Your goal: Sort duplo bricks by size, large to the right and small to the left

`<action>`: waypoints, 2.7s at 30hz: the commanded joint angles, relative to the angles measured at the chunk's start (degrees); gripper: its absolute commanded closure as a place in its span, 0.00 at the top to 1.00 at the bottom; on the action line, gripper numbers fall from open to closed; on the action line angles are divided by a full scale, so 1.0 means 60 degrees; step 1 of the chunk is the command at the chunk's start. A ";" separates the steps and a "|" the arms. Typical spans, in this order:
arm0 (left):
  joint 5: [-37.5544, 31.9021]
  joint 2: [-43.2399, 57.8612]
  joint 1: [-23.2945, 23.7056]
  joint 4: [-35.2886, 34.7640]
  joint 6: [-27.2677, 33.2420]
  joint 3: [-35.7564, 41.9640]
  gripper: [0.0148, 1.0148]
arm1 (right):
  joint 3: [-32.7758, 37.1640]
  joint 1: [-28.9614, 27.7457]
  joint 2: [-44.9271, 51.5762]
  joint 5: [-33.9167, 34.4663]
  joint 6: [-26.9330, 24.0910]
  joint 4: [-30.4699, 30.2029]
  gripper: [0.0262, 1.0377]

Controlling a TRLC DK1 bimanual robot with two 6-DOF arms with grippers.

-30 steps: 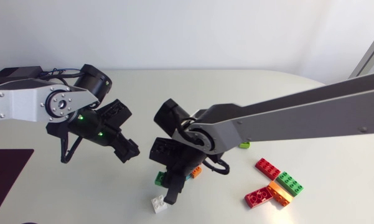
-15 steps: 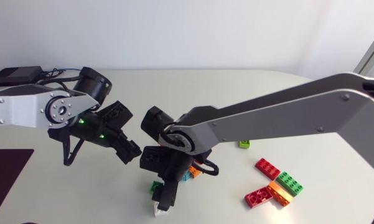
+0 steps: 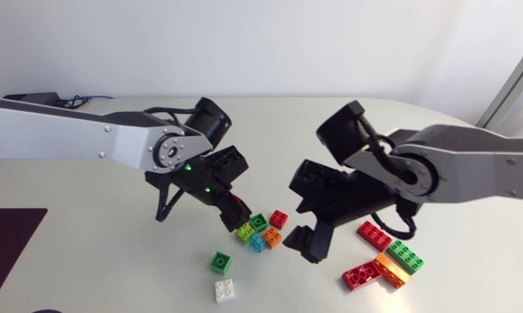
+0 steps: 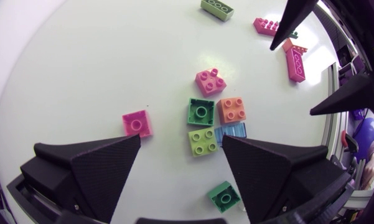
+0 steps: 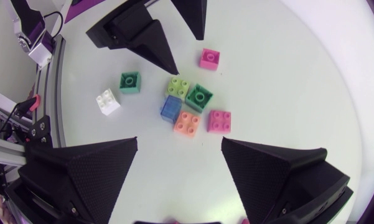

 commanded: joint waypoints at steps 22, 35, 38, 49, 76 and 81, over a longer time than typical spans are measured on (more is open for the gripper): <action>-0.0187 0.3635 -0.1182 -0.0357 -0.0310 0.3852 0.84 | -0.2810 -0.1052 -0.2230 -0.0173 -0.0233 -0.0031 0.95; -0.0275 0.4499 -0.1431 -0.2041 -0.0354 0.4863 0.49 | -0.3279 -0.2150 -0.3153 -0.0817 -0.0995 -0.0558 0.95; -0.0260 0.4133 -0.1592 -0.2217 -0.0340 0.4321 0.27 | -0.3323 -0.2150 -0.3211 -0.0832 -0.0995 -0.0558 0.95; -0.0143 0.1848 -0.1504 -0.2085 -0.0164 0.0952 0.18 | -0.3352 -0.2077 -0.3416 -0.0934 -0.1024 -0.0646 0.95; -0.0055 0.3972 -0.0434 -0.2276 -0.0442 0.4687 0.83 | -0.3381 -0.2136 -0.4193 -0.0905 -0.1185 -0.1466 0.94; -0.0055 0.4089 -0.0464 -0.2290 -0.0428 0.4335 0.67 | -0.3293 -0.2150 -0.4134 -0.0920 -0.1229 -0.1466 0.94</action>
